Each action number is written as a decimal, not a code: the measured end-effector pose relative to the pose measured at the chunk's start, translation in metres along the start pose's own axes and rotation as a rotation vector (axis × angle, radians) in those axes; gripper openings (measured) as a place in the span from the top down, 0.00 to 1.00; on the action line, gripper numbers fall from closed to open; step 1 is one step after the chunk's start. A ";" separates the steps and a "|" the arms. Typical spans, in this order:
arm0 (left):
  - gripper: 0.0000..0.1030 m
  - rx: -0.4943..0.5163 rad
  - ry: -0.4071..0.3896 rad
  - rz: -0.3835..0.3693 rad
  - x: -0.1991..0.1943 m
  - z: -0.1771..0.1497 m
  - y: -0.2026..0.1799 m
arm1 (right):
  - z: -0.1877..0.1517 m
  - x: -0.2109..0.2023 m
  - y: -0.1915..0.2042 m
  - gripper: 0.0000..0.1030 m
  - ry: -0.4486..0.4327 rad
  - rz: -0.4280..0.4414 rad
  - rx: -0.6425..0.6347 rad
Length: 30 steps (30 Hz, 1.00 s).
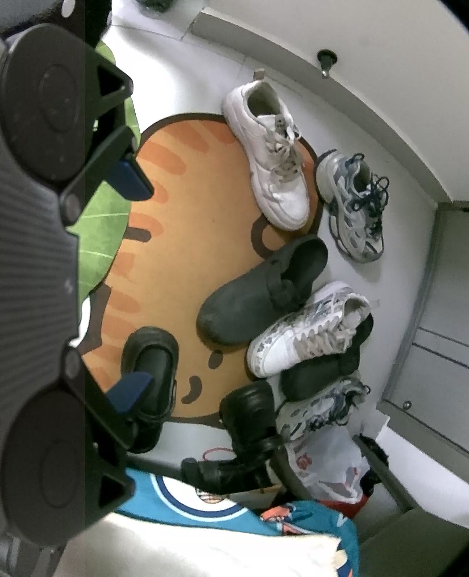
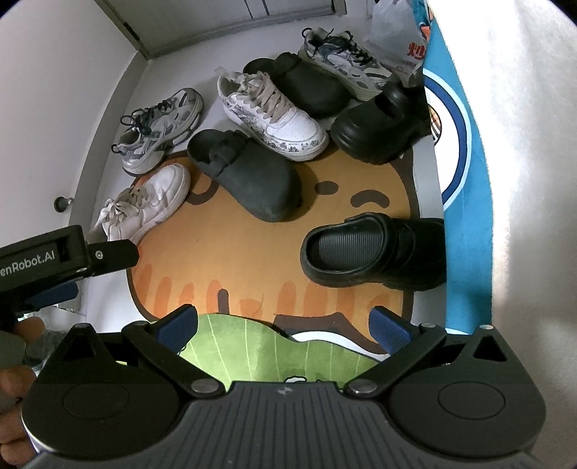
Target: Organize scattered shoes
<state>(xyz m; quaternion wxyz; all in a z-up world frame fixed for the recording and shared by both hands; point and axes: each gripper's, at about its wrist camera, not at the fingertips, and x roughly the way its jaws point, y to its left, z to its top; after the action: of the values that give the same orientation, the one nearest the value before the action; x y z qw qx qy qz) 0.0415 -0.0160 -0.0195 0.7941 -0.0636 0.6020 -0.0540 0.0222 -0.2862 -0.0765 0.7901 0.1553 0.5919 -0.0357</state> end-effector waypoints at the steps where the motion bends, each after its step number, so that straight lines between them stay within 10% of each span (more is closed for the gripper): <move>1: 0.01 0.003 -0.001 -0.001 0.000 0.000 -0.001 | 0.000 0.001 0.000 0.00 -0.005 0.004 -0.001; 11: 0.04 0.088 -0.144 0.032 0.008 0.023 -0.027 | 0.006 0.001 -0.006 0.00 -0.071 0.007 0.011; 30: 0.04 0.126 -0.170 -0.055 0.020 0.046 -0.004 | 0.010 -0.013 -0.005 0.00 -0.153 0.274 -0.019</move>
<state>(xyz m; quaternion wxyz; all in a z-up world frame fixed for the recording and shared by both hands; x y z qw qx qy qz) 0.0915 -0.0215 -0.0254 0.8430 -0.0346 0.5258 -0.1077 0.0264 -0.2961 -0.0624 0.8318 0.2240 0.5035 0.0662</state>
